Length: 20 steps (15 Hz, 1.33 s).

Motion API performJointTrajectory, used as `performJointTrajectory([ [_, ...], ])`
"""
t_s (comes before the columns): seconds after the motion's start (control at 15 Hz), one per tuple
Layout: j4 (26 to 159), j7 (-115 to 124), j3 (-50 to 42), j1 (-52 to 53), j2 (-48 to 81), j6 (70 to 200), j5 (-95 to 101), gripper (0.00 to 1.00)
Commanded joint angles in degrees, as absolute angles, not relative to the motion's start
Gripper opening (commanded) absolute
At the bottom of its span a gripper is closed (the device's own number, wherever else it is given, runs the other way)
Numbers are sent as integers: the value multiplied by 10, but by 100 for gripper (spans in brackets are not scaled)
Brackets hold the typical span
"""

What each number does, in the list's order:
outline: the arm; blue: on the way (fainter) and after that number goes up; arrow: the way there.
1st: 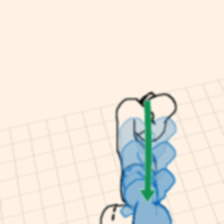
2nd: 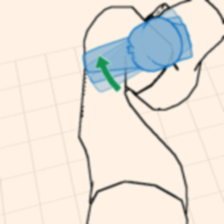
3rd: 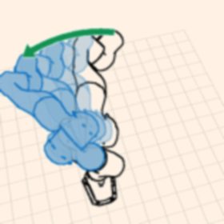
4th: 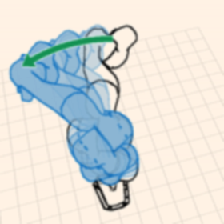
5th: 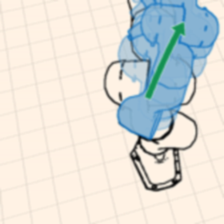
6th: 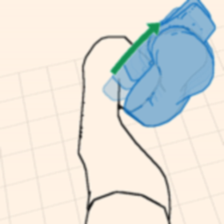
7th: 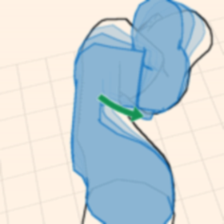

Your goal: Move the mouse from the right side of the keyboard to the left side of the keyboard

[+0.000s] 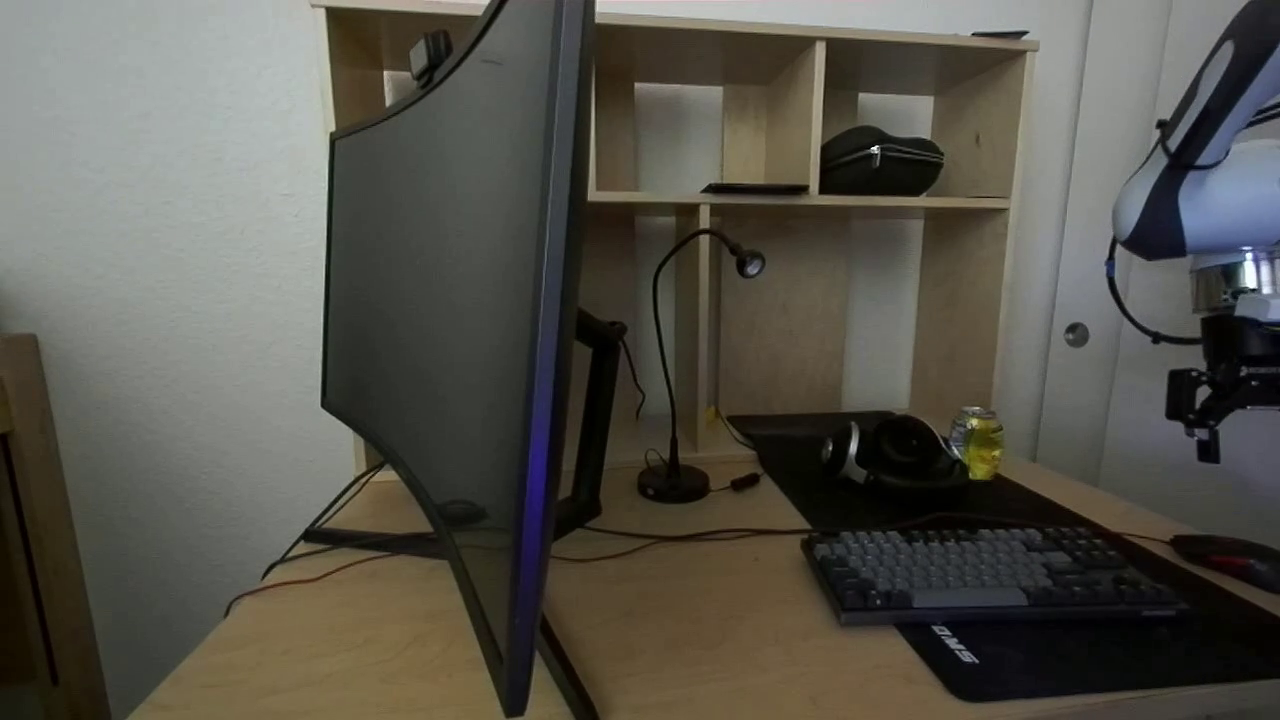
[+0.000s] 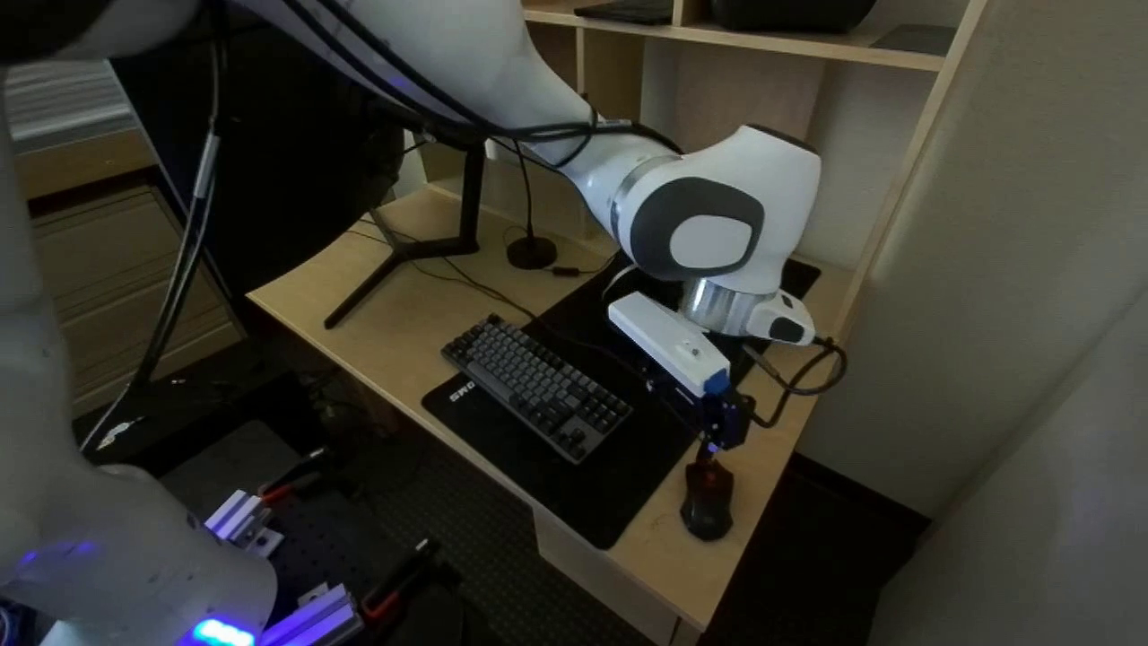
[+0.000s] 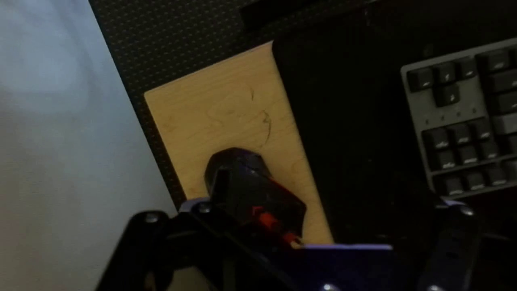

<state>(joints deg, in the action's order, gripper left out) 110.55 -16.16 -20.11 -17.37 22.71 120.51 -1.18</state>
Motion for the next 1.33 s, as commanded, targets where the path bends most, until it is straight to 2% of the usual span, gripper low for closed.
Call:
performJointTrajectory([
  [0.0, 1085, -147, -179, -198, 243, 1201, -3, 100],
  [0.13, 1113, -194, -169, -200, 229, 1205, 8, 100],
  [0.27, 1141, -244, -158, -205, 235, 1265, 24, 100],
  [0.8, 1100, -447, -112, -268, 329, 1448, 56, 100],
  [0.87, 1114, -403, -119, -258, 311, 1418, 48, 100],
  [1.27, 1100, -488, -101, -278, 345, 1445, 68, 100],
])
